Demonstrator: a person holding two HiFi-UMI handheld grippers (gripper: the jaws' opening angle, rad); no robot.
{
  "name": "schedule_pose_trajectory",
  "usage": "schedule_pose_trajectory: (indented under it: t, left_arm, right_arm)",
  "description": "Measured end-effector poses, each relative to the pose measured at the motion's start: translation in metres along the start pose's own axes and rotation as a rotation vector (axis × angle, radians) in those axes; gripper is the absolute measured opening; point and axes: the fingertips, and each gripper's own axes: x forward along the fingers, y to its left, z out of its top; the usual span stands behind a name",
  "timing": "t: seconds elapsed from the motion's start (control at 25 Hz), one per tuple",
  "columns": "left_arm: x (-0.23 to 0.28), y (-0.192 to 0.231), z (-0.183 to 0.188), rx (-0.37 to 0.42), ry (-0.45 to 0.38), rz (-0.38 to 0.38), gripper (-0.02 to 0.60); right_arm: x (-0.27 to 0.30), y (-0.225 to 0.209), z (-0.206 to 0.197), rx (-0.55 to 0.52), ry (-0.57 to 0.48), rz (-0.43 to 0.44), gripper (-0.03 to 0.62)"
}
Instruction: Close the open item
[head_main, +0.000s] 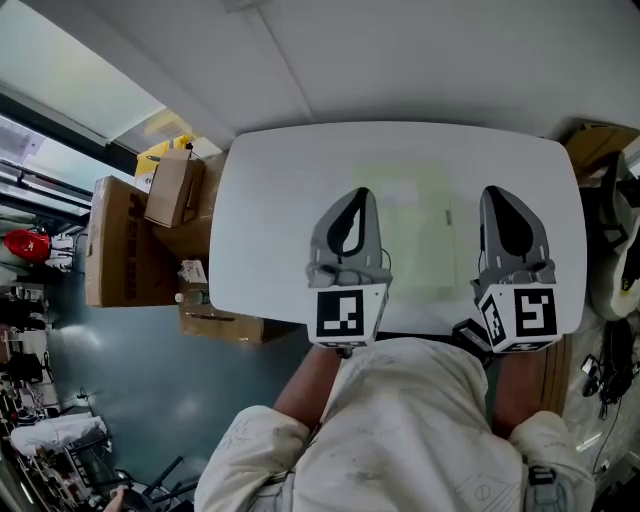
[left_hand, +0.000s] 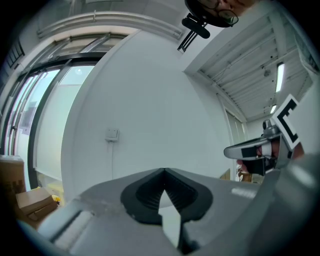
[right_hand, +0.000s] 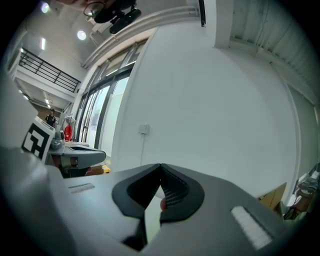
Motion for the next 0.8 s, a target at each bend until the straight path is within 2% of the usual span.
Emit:
schedule_pose_trajectory:
  t: [0.12,0.44,0.64,0.8]
  left_arm:
    - [-0.005,0.001,0.011,-0.022,-0.02,0.02,0.0]
    - [-0.017,0.005,0.034,0.022,-0.078,0.05,0.0]
    - [-0.024,0.011,0.041,0.025,-0.111,0.077,0.0]
    - [-0.028,0.014,0.044,0.049,-0.143,0.085,0.0]
  right_arm:
    - [-0.004,0.001,0.008,-0.037,-0.032,-0.015,0.003]
    - [-0.016,0.002,0.032,-0.084,-0.162,-0.087,0.002]
    - [-0.017,0.004,0.032,-0.053,-0.183,-0.078,0.003]
    - [-0.019,0.001,0.03,-0.072,-0.201,-0.101,0.002]
